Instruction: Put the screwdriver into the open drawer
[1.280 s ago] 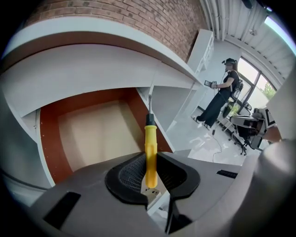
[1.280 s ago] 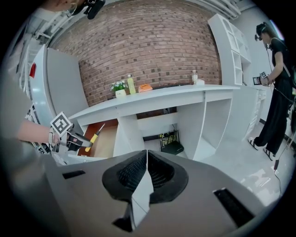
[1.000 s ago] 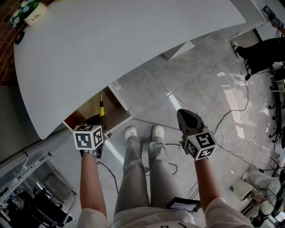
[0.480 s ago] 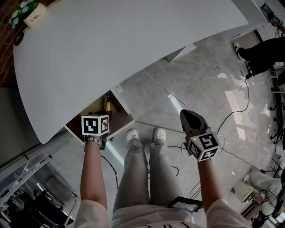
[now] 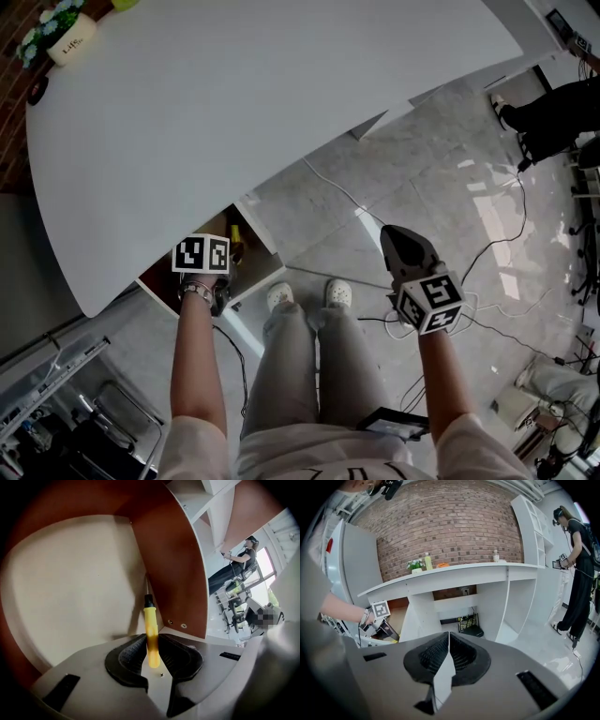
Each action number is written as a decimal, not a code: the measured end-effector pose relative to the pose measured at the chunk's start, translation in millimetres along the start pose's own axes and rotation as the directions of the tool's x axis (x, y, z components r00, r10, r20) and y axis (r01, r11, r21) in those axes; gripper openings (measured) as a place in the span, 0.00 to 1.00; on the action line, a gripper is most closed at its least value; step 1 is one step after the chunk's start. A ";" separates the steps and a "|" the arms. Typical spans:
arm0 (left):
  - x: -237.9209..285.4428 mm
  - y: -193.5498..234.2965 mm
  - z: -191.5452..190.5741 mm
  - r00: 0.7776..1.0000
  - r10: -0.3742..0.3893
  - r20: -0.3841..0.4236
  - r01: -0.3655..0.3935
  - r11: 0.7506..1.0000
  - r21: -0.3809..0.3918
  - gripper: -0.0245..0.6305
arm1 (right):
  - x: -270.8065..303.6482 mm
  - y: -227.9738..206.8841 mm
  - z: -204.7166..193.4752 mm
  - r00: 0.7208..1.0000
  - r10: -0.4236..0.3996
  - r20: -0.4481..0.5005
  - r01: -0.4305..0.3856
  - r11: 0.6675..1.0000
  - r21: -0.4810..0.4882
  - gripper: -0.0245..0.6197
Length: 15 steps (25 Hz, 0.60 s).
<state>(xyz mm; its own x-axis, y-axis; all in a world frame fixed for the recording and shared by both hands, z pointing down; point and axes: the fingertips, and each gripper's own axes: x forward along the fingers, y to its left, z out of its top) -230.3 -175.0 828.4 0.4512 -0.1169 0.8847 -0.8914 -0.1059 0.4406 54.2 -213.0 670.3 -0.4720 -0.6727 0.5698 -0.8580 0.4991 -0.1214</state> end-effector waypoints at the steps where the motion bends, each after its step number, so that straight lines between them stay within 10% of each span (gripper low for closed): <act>1: 1.5 -1.2 0.1 1.000 -0.004 -0.009 0.004 1.000 0.002 0.15 | 0.8 -0.4 0.7 1.000 0.002 0.000 -0.002 1.000 -0.005 0.07; 5: 1.1 -1.4 2.0 1.000 0.017 -0.008 -0.017 1.000 0.017 0.32 | 0.7 -0.5 3.0 1.000 0.009 0.004 -0.009 1.000 -0.014 0.07; 15: -34.5 -20.9 -9.4 0.990 0.117 0.083 -0.122 0.991 0.060 0.32 | -28.6 2.4 33.9 0.999 0.028 0.019 -0.028 0.999 -0.047 0.07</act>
<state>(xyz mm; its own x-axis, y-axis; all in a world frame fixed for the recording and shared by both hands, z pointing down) -227.7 -159.5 790.1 0.3456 -0.2106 0.9145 -0.9358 -0.1501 0.3190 58.8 -211.1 626.2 -0.4999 -0.6682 0.5510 -0.8341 0.5427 -0.0986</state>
